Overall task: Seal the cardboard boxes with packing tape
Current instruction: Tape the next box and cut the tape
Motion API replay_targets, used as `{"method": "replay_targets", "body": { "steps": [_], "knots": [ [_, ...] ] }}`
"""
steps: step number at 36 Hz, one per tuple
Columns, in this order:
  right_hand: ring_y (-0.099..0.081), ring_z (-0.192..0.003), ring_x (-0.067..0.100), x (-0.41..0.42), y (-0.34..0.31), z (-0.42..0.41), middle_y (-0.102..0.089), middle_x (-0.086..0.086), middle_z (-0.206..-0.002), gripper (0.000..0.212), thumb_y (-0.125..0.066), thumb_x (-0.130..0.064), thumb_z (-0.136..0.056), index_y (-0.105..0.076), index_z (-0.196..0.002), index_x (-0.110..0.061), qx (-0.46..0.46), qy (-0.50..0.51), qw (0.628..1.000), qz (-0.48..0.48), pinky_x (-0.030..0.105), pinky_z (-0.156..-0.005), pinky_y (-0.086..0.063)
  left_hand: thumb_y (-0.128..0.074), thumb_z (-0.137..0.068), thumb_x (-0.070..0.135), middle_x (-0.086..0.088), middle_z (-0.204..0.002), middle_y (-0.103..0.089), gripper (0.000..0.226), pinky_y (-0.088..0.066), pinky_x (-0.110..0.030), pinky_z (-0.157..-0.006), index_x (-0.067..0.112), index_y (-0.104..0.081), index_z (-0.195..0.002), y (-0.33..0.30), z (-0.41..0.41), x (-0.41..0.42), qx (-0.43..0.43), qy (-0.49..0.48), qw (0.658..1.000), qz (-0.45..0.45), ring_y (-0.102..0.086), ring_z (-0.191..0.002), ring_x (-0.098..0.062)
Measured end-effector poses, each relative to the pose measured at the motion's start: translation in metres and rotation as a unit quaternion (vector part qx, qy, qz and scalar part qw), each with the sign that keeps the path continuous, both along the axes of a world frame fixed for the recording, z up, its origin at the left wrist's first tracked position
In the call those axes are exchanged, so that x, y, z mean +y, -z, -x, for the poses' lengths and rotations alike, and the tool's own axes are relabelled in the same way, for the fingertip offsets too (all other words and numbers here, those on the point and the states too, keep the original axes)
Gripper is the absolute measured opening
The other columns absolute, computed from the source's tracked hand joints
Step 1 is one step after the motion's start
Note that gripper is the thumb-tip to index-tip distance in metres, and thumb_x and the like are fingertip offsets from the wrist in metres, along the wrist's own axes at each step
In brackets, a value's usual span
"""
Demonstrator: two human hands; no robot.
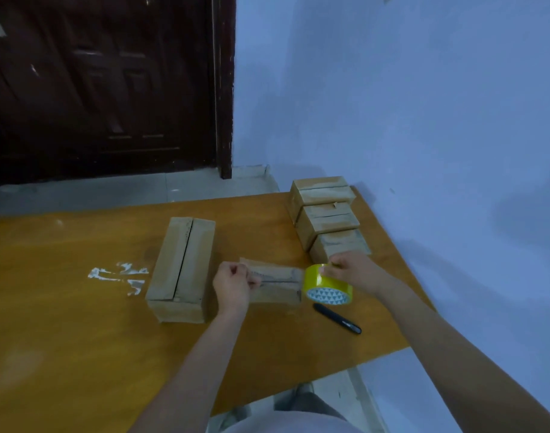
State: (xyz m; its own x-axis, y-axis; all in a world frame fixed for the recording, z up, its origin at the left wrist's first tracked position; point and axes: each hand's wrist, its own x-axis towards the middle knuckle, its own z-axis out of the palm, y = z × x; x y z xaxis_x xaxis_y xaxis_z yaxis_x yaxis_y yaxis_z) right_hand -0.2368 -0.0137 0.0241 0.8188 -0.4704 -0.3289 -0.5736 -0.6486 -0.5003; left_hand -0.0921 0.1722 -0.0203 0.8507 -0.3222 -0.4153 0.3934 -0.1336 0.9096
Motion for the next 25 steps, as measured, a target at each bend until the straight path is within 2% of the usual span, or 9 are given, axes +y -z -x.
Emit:
{"method": "replay_targets", "body": {
  "steps": [2, 3, 5, 9, 12, 15, 18, 22, 25],
  "knots": [
    [-0.055, -0.068, 0.014, -0.003, 0.003, -0.003, -0.056, -0.002, -0.072, 0.032, -0.05, -0.05, -0.092, -0.063, -0.083, -0.021, 0.112, -0.041, 0.986, 0.113, 0.027, -0.057, -0.04, -0.044, -0.1, 0.009, -0.009, -0.066, -0.06, 0.02, -0.055, -0.039, -0.067, 0.007, -0.05, -0.081, 0.001, -0.001, -0.002, -0.025, -0.005, 0.999, -0.022, -0.06, -0.061, -0.024],
    [-0.06, -0.078, 0.019, -0.004, 0.006, -0.003, -0.062, 0.002, -0.083, 0.039, -0.047, -0.054, -0.092, -0.064, -0.1, -0.02, 0.158, -0.059, 0.97, 0.175, 0.029, -0.06, -0.045, -0.045, -0.1, 0.01, -0.008, -0.066, -0.061, 0.021, -0.056, -0.042, -0.068, 0.009, -0.05, -0.079, 0.001, -0.003, -0.003, -0.041, 0.001, 0.999, -0.032, -0.061, -0.062, -0.026],
    [-0.061, -0.084, 0.021, -0.007, 0.011, -0.002, -0.064, 0.003, -0.091, 0.049, -0.042, -0.058, -0.092, -0.061, -0.115, -0.019, 0.169, -0.065, 0.965, 0.188, 0.03, -0.063, -0.048, -0.046, -0.099, 0.011, -0.008, -0.066, -0.061, 0.021, -0.057, -0.045, -0.07, 0.01, -0.051, -0.079, 0.004, -0.009, -0.004, -0.073, 0.025, 0.996, -0.055, -0.063, -0.066, -0.029],
    [-0.054, -0.073, 0.018, -0.012, 0.017, -0.002, -0.052, -0.003, -0.072, 0.045, -0.041, -0.057, -0.093, -0.059, -0.095, -0.016, 0.138, -0.071, 0.98, 0.128, 0.029, -0.058, -0.041, -0.044, -0.1, 0.017, -0.01, -0.083, -0.063, 0.019, -0.055, -0.05, -0.08, 0.011, -0.053, -0.085, 0.015, -0.021, -0.007, -0.064, 0.052, 0.992, -0.097, -0.064, -0.081, -0.031],
    [-0.056, -0.074, 0.019, -0.017, 0.028, -0.002, -0.056, 0.002, -0.077, 0.044, -0.043, -0.057, -0.092, -0.056, -0.083, -0.016, 0.141, -0.07, 0.979, 0.128, 0.031, -0.06, -0.041, -0.04, -0.102, 0.015, -0.018, -0.096, -0.063, 0.019, -0.055, -0.036, -0.074, 0.005, -0.053, -0.093, 0.021, -0.016, -0.01, 0.015, 0.038, 0.999, -0.033, -0.066, -0.088, -0.03],
    [-0.06, -0.081, 0.021, -0.02, 0.036, -0.004, -0.063, 0.006, -0.09, 0.047, -0.044, -0.056, -0.092, -0.062, -0.098, -0.013, 0.141, -0.065, 0.981, 0.118, 0.033, -0.067, -0.048, -0.034, -0.104, 0.014, -0.023, -0.1, -0.063, 0.019, -0.054, -0.031, -0.073, 0.004, -0.05, -0.106, 0.028, -0.009, -0.01, 0.109, 0.009, 0.992, 0.056, -0.066, -0.09, -0.03],
    [-0.06, -0.084, 0.022, -0.019, 0.04, -0.011, -0.063, 0.006, -0.091, 0.048, -0.045, -0.055, -0.092, -0.062, -0.101, -0.011, 0.141, -0.077, 0.979, 0.123, 0.034, -0.069, -0.047, -0.033, -0.104, 0.013, -0.026, -0.1, -0.066, 0.033, -0.059, -0.028, -0.067, -0.01, -0.04, -0.127, 0.04, -0.008, -0.007, 0.161, -0.02, 0.982, 0.094, -0.069, -0.089, -0.029],
    [-0.061, -0.087, 0.023, -0.018, 0.044, -0.022, -0.065, 0.007, -0.093, 0.047, -0.043, -0.054, -0.093, -0.062, -0.107, -0.013, 0.157, -0.088, 0.975, 0.133, 0.032, -0.069, -0.044, -0.026, -0.105, 0.01, -0.026, -0.1, -0.066, 0.038, -0.059, -0.031, -0.074, -0.011, -0.028, -0.136, 0.045, -0.008, -0.006, 0.169, -0.027, 0.978, 0.119, -0.069, -0.091, -0.028],
    [-0.059, -0.086, 0.022, -0.02, 0.047, -0.029, -0.062, 0.004, -0.088, 0.045, -0.044, -0.055, -0.093, -0.062, -0.105, -0.015, 0.159, -0.086, 0.975, 0.129, 0.032, -0.069, -0.044, -0.022, -0.105, 0.012, -0.029, -0.103, -0.064, 0.039, -0.058, -0.034, -0.078, -0.004, -0.022, -0.14, 0.045, -0.009, -0.006, 0.155, -0.025, 0.98, 0.126, -0.067, -0.096, -0.032]
  ]
}}
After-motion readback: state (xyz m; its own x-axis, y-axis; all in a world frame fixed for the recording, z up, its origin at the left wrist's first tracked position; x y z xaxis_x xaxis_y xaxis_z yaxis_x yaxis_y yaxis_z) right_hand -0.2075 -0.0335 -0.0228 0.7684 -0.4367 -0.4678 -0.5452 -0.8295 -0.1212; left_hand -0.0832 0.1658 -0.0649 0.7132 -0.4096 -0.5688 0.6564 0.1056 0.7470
